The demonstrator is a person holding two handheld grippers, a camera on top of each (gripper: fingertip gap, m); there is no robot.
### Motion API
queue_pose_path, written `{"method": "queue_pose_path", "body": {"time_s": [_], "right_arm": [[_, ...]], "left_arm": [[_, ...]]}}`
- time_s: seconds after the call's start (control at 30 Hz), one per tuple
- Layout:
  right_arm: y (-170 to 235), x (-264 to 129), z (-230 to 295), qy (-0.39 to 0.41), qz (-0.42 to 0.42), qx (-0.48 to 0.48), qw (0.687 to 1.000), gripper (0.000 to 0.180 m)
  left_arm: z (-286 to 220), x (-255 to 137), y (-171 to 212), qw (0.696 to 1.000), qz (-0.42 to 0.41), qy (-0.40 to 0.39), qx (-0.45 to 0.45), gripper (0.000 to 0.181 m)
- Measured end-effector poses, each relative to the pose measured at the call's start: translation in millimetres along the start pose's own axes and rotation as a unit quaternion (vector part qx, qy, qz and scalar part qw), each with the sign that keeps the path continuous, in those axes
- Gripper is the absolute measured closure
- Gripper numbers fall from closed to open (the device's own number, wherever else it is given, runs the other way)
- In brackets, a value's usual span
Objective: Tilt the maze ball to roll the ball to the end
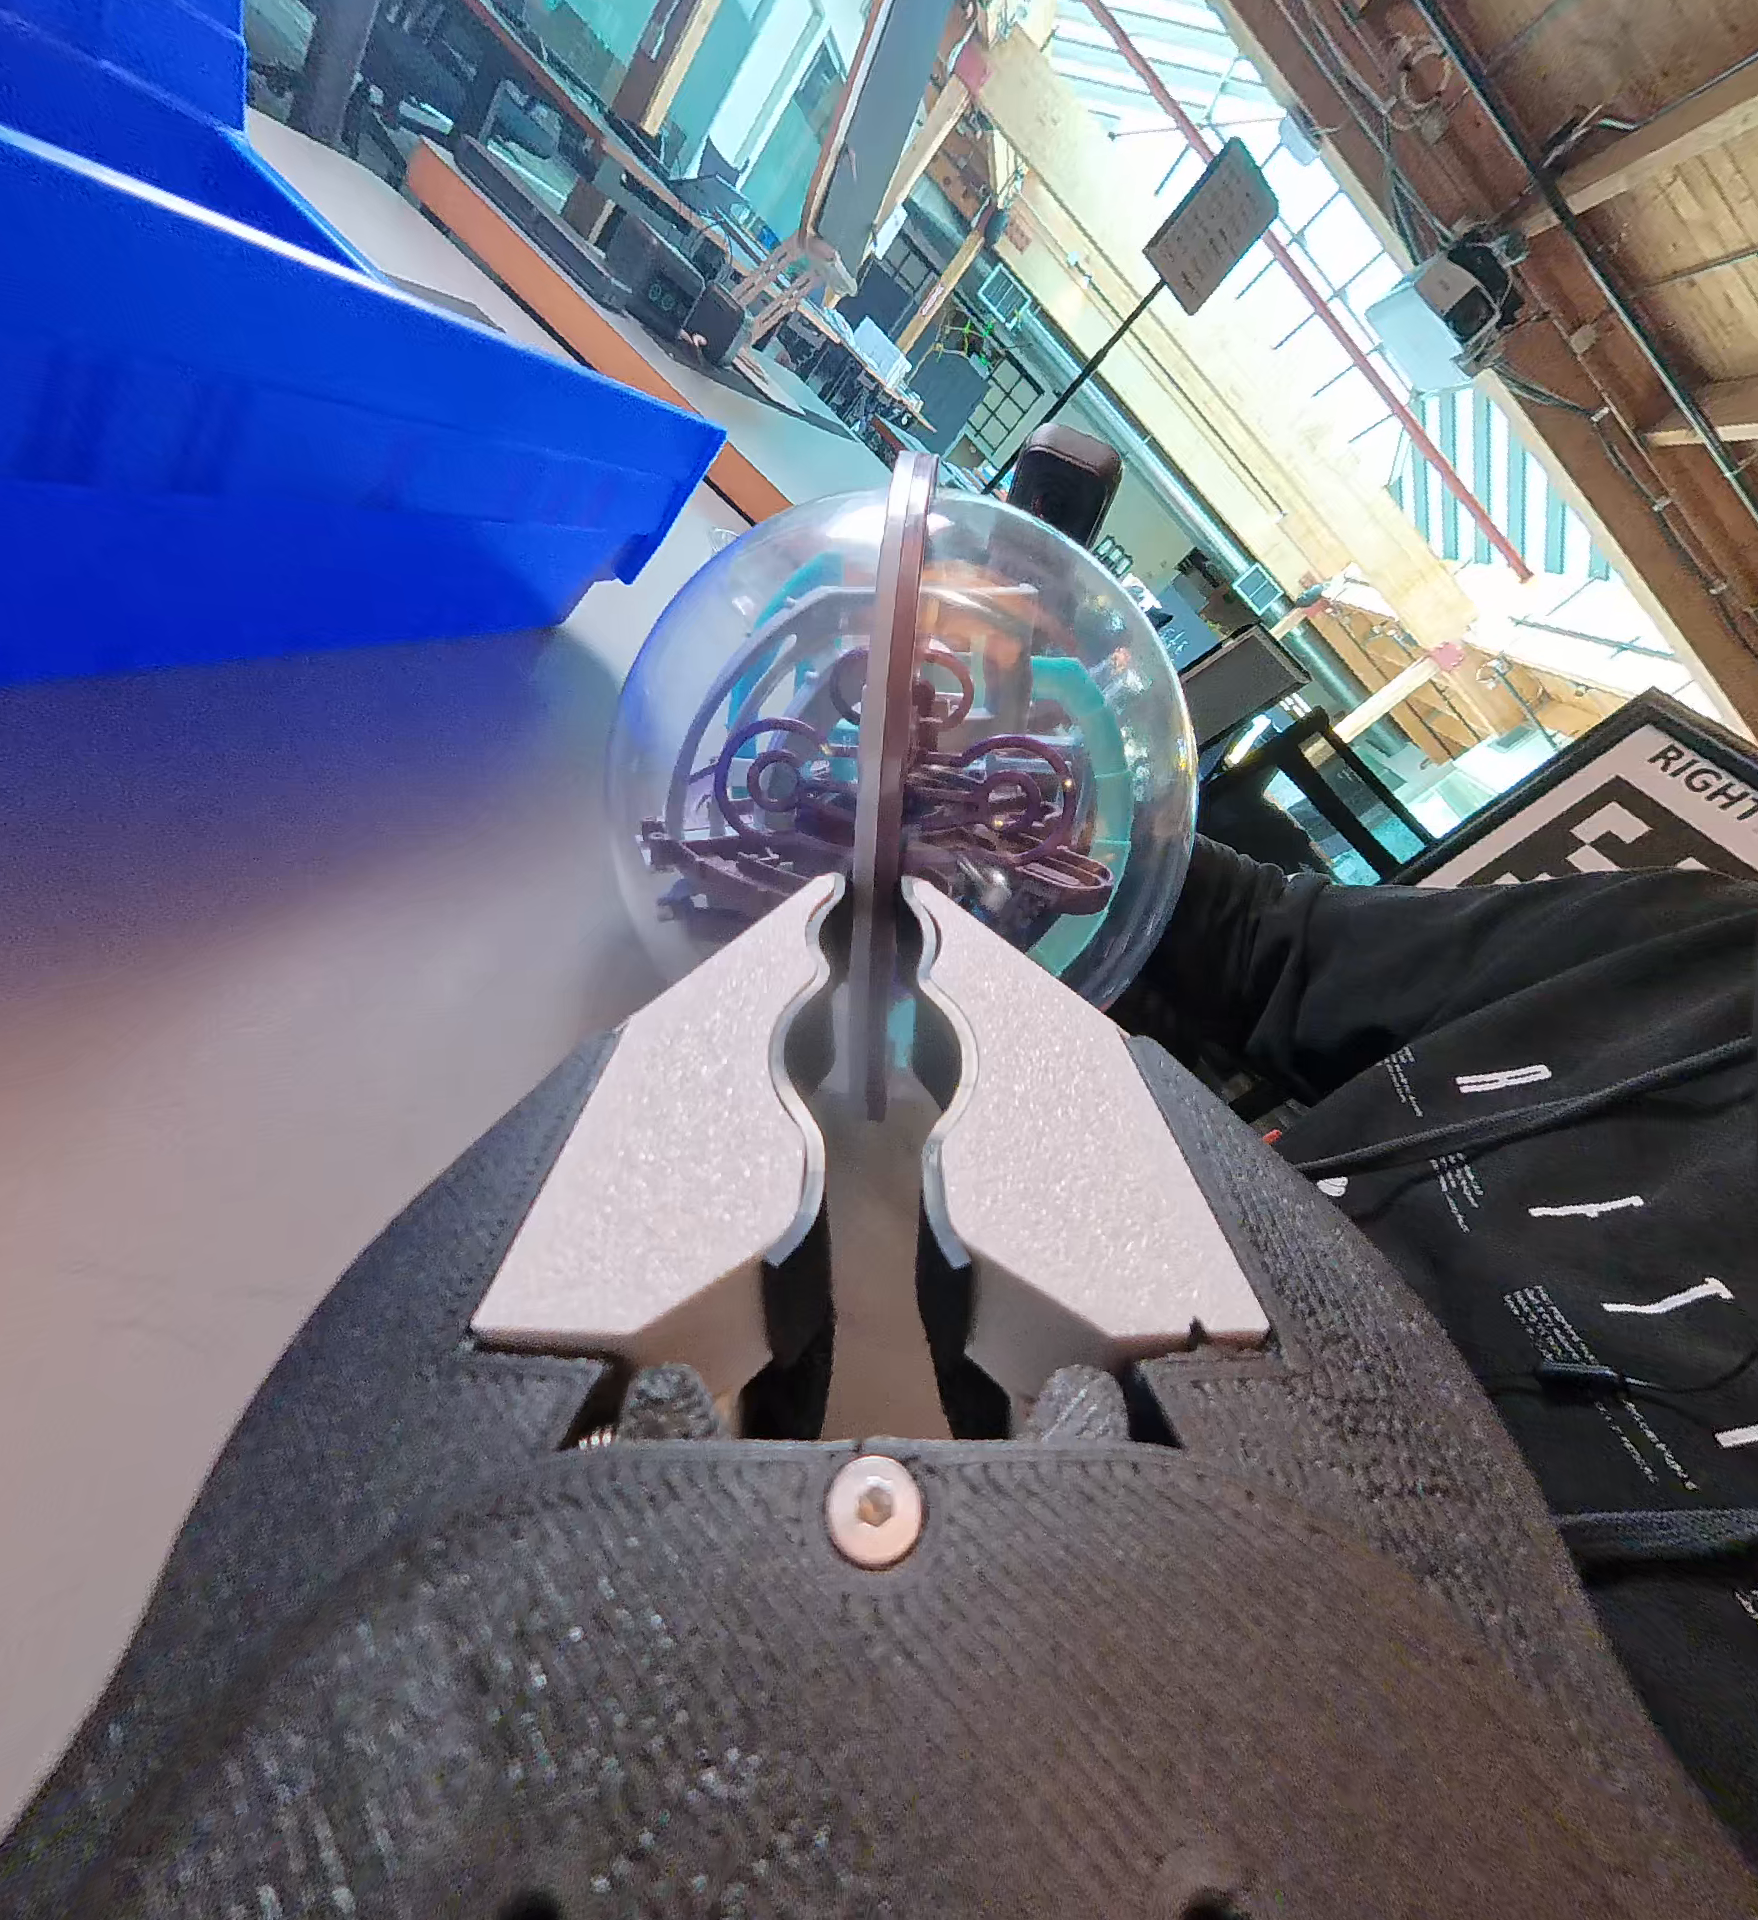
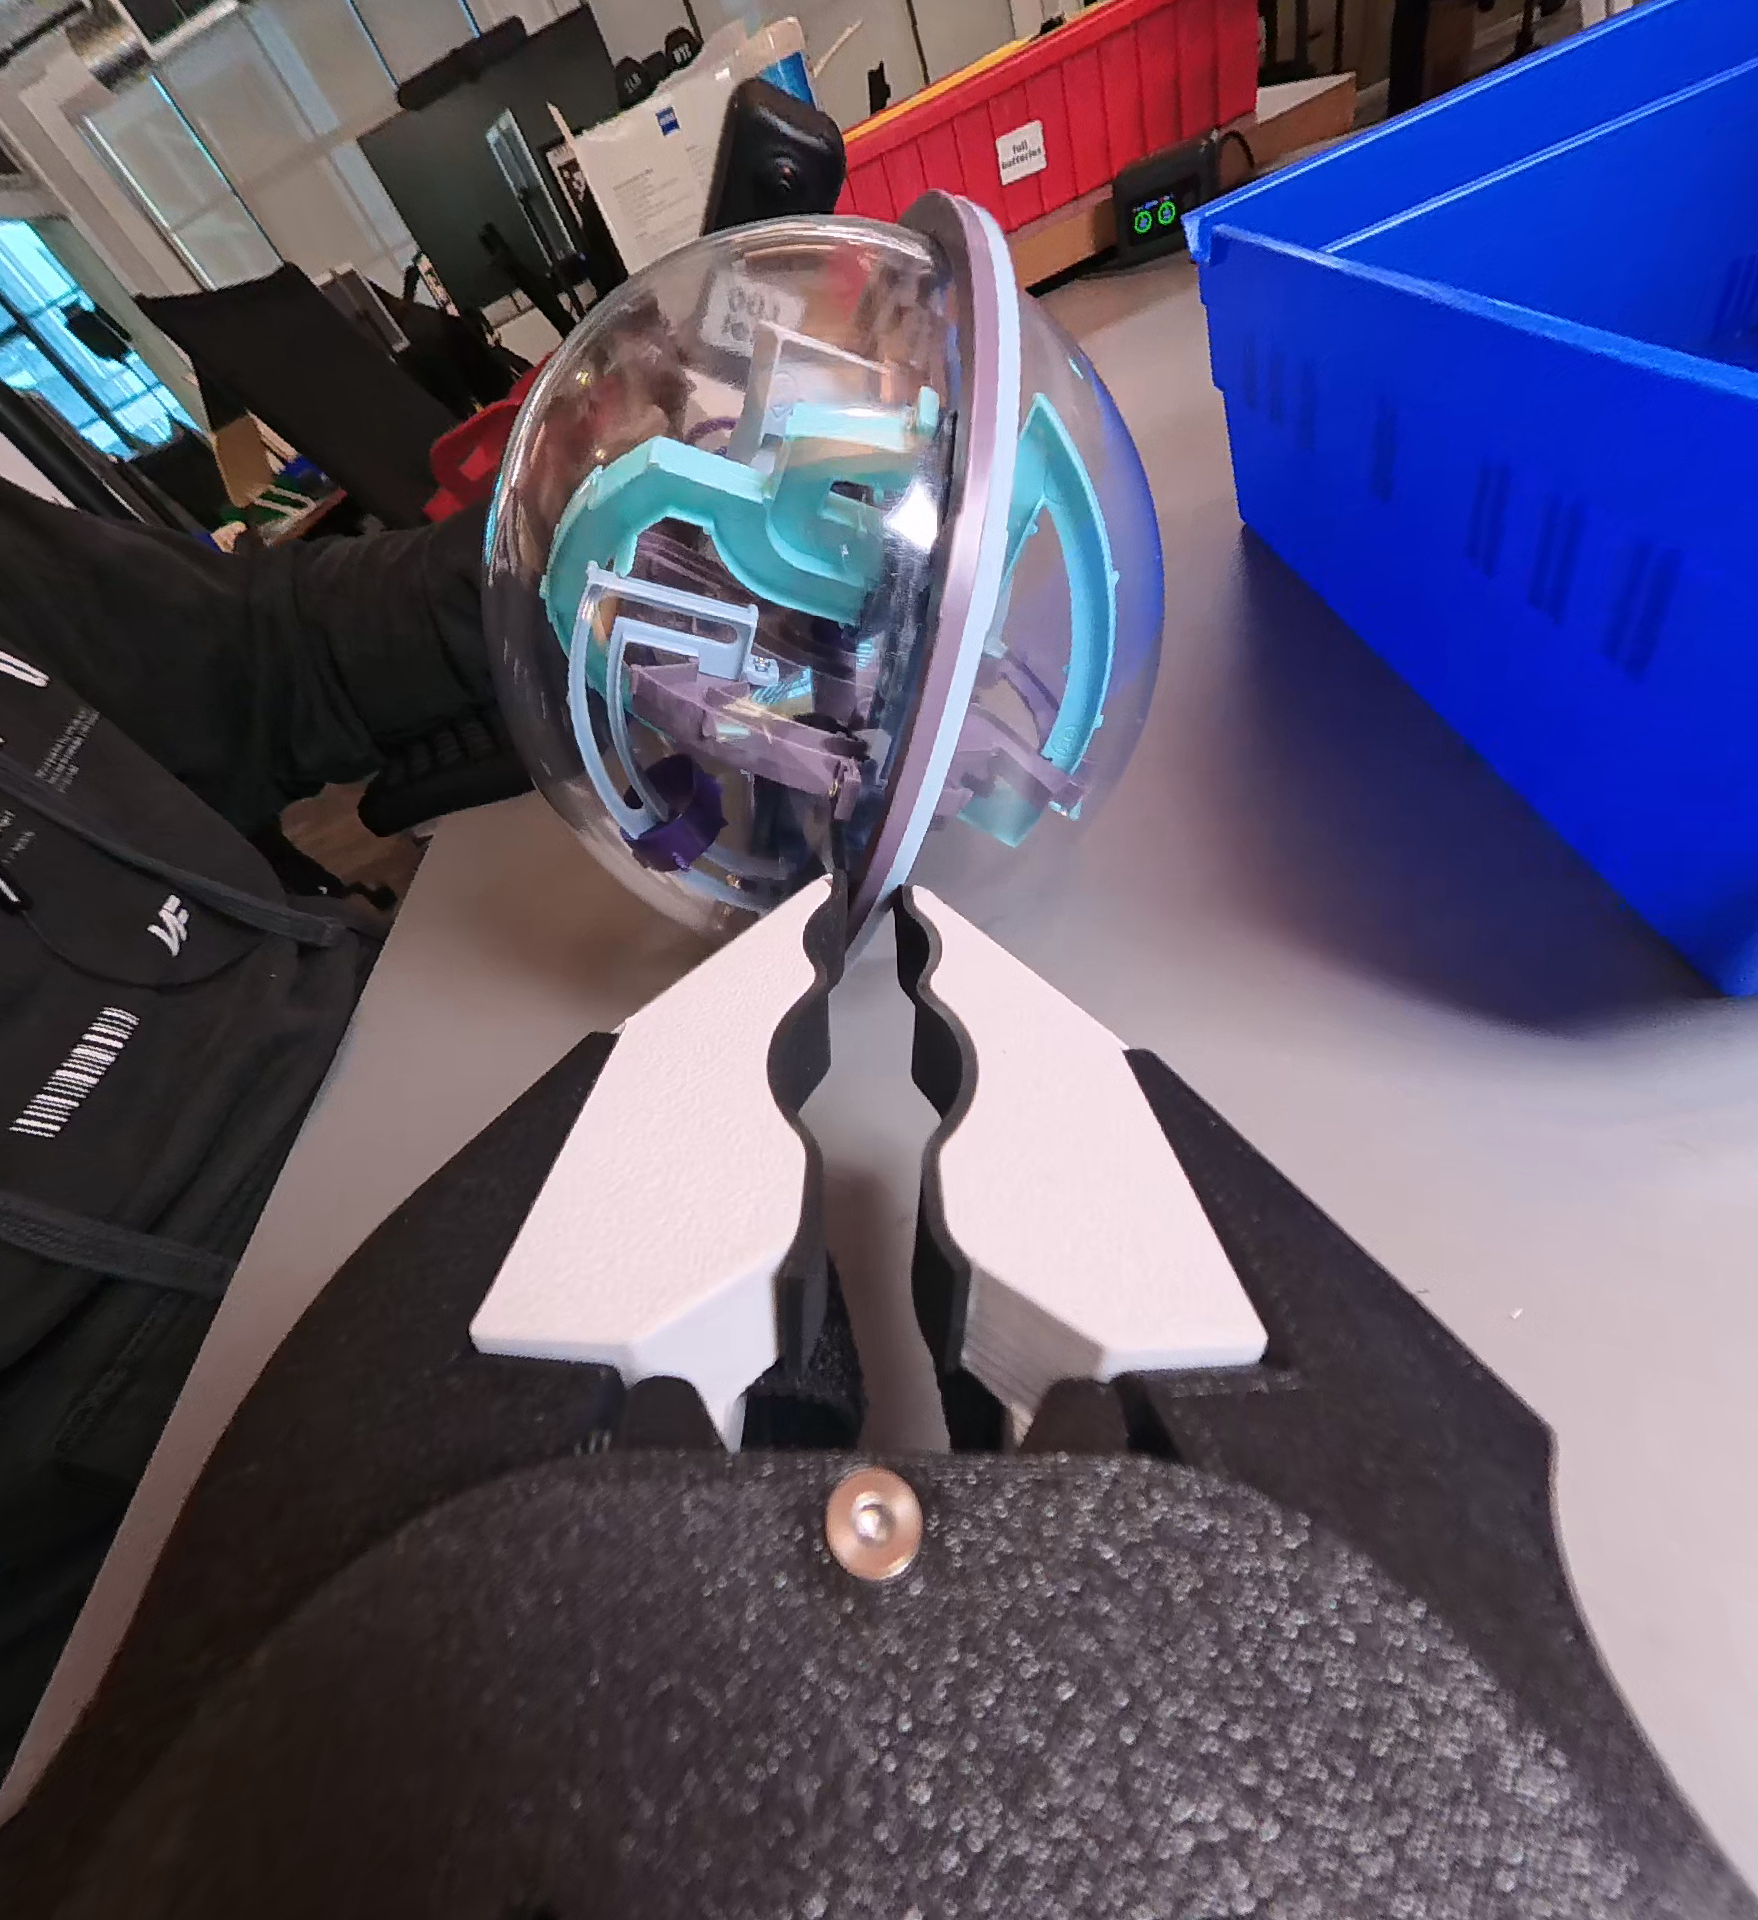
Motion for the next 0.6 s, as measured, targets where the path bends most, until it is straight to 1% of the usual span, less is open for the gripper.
{"method": "queue_pose_path", "body": {"time_s": [0.3,0.6], "right_arm": [[-0.6,-5.0,1.6,-0.007,-0.011,0.014,1.0,0.173],[-3.9,-8.7,6.3,-0.025,-0.031,0.044,0.998,0.173]], "left_arm": [[-0.2,4.1,3.0,1.0,0.006,0.011,-0.024,0.174],[1.8,5.6,9.7,0.997,0.005,0.024,-0.07,0.174]]}}
Point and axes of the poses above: each gripper's, where its closed fingertips meet, x out along the fingers, y out of its underside, z = x × y across the jaws, the point moved 1 cm from there along -x, back along the fingers, and after that the axes turned 5 degrees about z, right-handed, at the moved point
